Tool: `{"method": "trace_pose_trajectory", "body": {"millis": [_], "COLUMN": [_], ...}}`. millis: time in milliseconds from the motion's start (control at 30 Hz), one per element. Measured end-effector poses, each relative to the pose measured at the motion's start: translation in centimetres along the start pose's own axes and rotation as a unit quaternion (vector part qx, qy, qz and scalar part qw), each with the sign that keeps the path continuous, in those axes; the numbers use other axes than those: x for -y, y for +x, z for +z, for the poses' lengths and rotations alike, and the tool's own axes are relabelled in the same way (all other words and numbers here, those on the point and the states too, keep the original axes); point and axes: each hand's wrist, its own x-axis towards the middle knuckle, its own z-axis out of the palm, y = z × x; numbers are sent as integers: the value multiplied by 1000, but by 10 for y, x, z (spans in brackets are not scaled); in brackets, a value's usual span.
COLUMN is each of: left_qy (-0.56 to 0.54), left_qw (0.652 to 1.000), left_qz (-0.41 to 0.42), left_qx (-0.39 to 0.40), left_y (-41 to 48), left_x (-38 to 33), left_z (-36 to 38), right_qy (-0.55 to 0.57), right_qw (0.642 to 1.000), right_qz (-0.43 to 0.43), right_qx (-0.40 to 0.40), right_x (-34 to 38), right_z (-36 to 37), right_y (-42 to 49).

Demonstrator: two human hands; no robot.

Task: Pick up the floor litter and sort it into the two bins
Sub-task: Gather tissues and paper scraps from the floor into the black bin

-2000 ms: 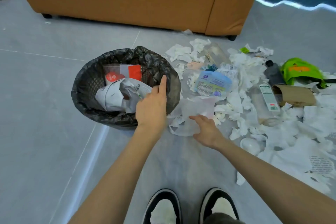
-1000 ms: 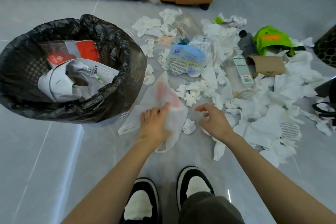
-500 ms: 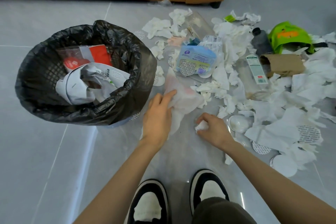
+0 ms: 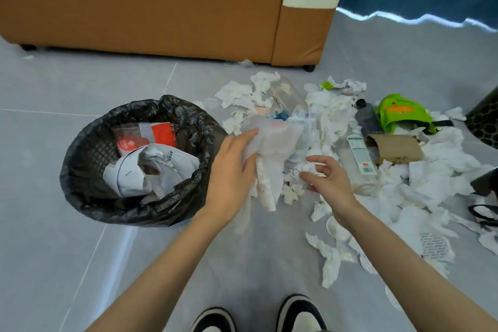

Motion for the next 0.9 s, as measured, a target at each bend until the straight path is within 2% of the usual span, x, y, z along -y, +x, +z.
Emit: {"method": "trace_pose_trajectory", "body": {"millis": [200,333,467,600,733,833,900], "left_qy": [-87,-107,-69,-9,75,147,197], "left_qw": [991,979,972,965,972,976,961], "left_qz": [-44,-65,-83,-94,-130,-158,-171], "left_qx": [-89,-161,-210,-243,-182,-25,94], "left_y": [33,44,36,20,9,8,9], "left_x": [-29,-24,-5,13,44,65,70], "left_z": [-49,-96,-138,-166,-172,-168,-162], "right_qy": [76,87,36,-7,-59,-120,-176], "right_qw": [996,987,974,962,950,942,939], "right_qz": [-13,-9,-7,-21,-36,-58,-93], "right_qx": [45,136,224,272,306,308,281], "right_x": [79,124,146,151,141,128,121], "right_z": [10,46,94,140,163,162,156], "right_y": [-2,-7,-14,-22,-25,-25,-23]}}
